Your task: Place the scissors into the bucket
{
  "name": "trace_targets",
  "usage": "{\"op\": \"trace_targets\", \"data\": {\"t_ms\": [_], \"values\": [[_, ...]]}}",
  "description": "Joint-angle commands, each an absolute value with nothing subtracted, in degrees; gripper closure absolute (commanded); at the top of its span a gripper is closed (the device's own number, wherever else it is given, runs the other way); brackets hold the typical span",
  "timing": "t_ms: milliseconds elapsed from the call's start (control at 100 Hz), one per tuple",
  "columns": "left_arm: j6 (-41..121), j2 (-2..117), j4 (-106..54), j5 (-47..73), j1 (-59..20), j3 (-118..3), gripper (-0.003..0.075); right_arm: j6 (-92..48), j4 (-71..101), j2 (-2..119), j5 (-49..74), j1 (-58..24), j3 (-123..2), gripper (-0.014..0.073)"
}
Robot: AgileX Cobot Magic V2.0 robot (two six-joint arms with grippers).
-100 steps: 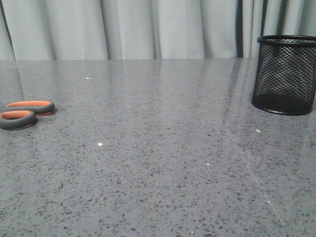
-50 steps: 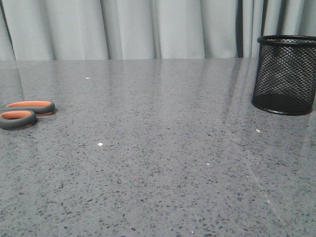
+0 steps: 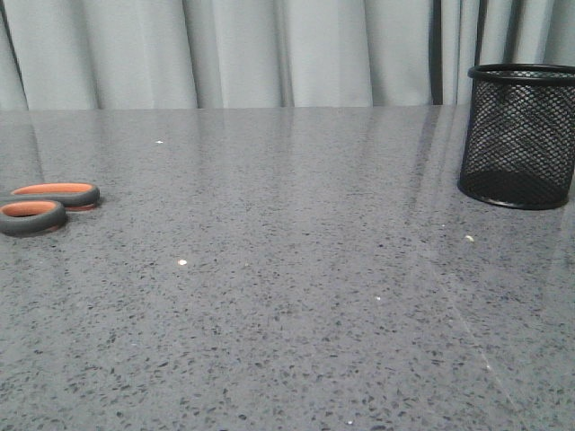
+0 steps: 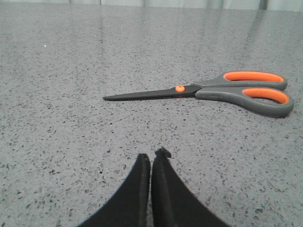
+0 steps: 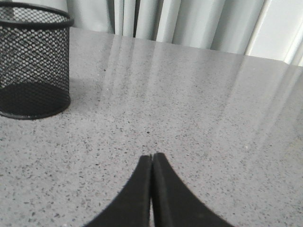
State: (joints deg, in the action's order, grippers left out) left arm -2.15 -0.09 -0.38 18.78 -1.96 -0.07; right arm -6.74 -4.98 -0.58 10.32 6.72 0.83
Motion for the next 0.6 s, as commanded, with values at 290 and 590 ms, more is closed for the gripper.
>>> {"op": "trace_targets", "data": {"t_ms": [290, 590], "values": [[-2.82, -1.65, 0.00, 13.56, -1.84, 2.21, 0.0740, -6.93, 19.36, -1.77, -6.65, 6.93, 1.12, 0.0650], [-2.87, -1.65, -24.05, -2.67, -1.84, 2.21, 0.0740, -6.93, 33.76, -1.77, -9.58, 6.93, 1.12, 0.0650]]}}
